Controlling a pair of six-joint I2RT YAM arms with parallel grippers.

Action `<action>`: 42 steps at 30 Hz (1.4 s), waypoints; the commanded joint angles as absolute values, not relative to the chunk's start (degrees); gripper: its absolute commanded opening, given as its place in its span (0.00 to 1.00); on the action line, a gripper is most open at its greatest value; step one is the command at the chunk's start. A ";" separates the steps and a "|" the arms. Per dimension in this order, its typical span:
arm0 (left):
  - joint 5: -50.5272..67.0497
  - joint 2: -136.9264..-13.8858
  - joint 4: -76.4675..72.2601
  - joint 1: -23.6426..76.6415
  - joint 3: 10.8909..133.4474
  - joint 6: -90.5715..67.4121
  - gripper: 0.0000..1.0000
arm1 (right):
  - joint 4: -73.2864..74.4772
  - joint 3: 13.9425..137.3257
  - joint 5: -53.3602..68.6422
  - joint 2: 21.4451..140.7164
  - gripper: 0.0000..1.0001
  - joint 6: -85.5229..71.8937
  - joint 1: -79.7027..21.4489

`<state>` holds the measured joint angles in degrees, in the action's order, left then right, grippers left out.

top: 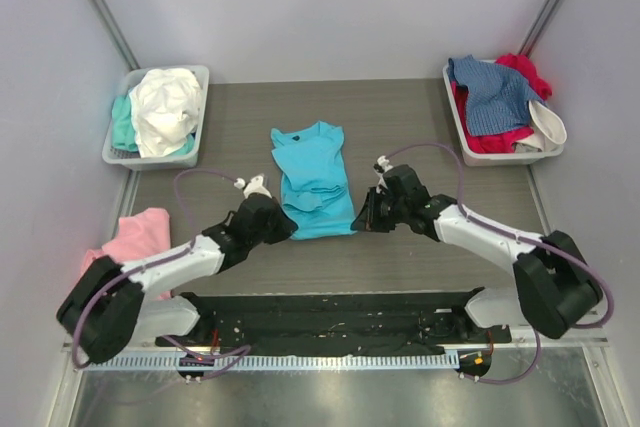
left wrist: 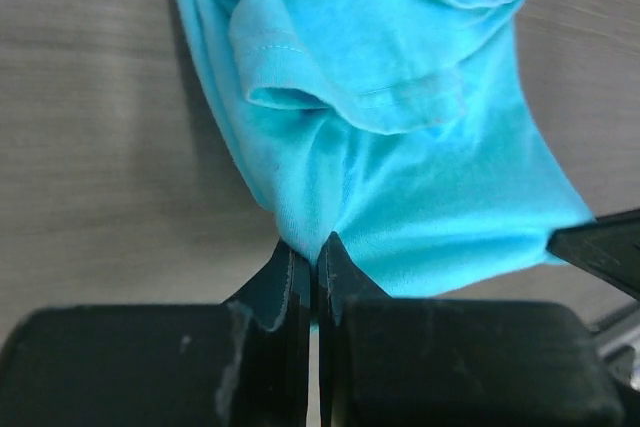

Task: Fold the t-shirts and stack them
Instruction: Fold the tshirt

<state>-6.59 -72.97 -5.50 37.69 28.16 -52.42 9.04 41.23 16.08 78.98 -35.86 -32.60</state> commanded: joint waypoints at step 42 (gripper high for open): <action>-38.15 -52.91 25.68 49.14 46.85 -56.96 0.04 | 16.88 67.58 8.26 79.53 0.01 -32.79 -37.36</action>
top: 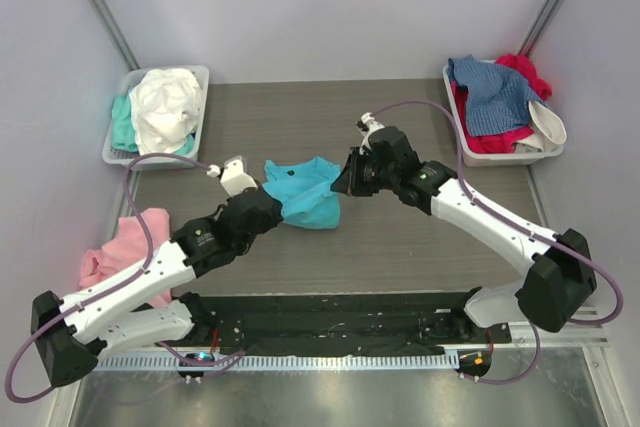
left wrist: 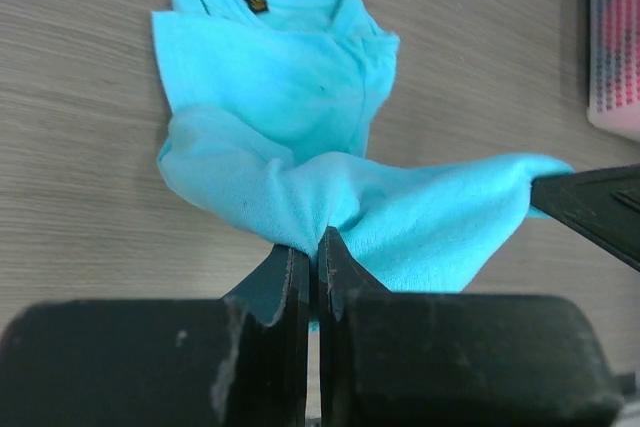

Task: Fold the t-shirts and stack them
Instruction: Fold the tshirt

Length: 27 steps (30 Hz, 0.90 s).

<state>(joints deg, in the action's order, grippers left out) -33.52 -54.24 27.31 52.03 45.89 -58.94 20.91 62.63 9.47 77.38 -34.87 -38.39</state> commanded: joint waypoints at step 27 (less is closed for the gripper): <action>-16.70 -78.92 4.66 28.40 53.69 -46.41 0.18 | 10.20 74.00 14.59 97.91 0.01 -33.05 -29.71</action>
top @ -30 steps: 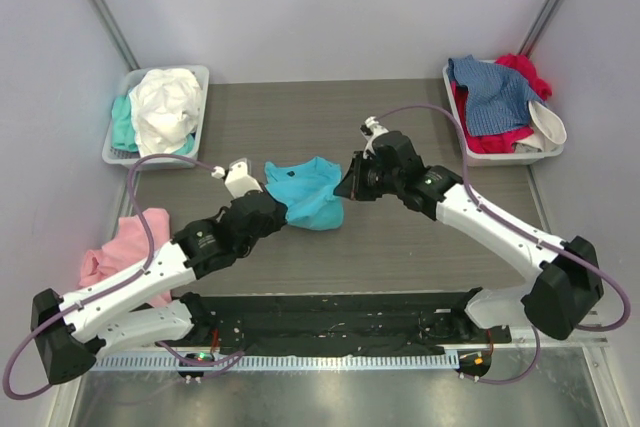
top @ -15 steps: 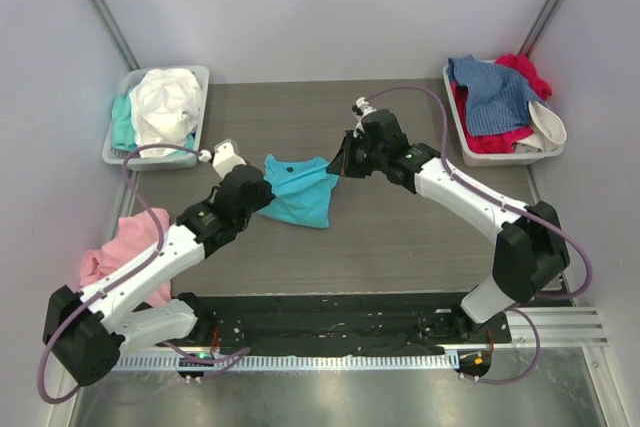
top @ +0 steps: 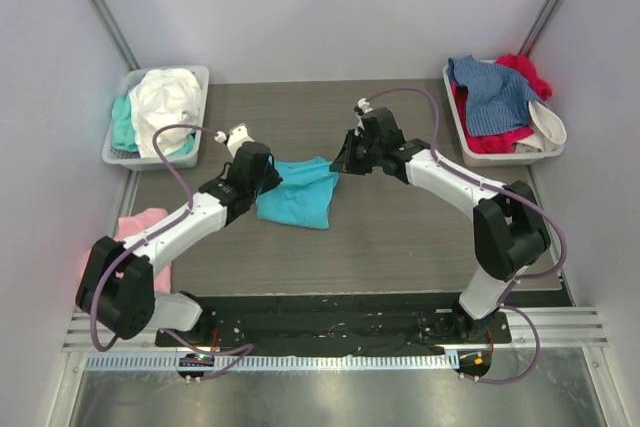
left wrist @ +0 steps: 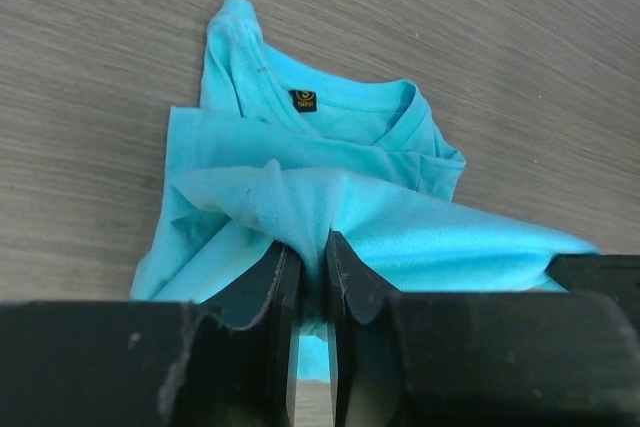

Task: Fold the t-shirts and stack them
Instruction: Fold the tshirt

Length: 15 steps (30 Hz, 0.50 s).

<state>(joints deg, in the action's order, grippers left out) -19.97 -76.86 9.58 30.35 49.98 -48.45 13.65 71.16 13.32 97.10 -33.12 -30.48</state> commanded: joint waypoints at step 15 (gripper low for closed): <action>-7.57 -93.07 -2.63 21.11 63.18 -42.98 0.64 | 4.40 76.73 17.93 106.17 0.37 -34.54 -25.32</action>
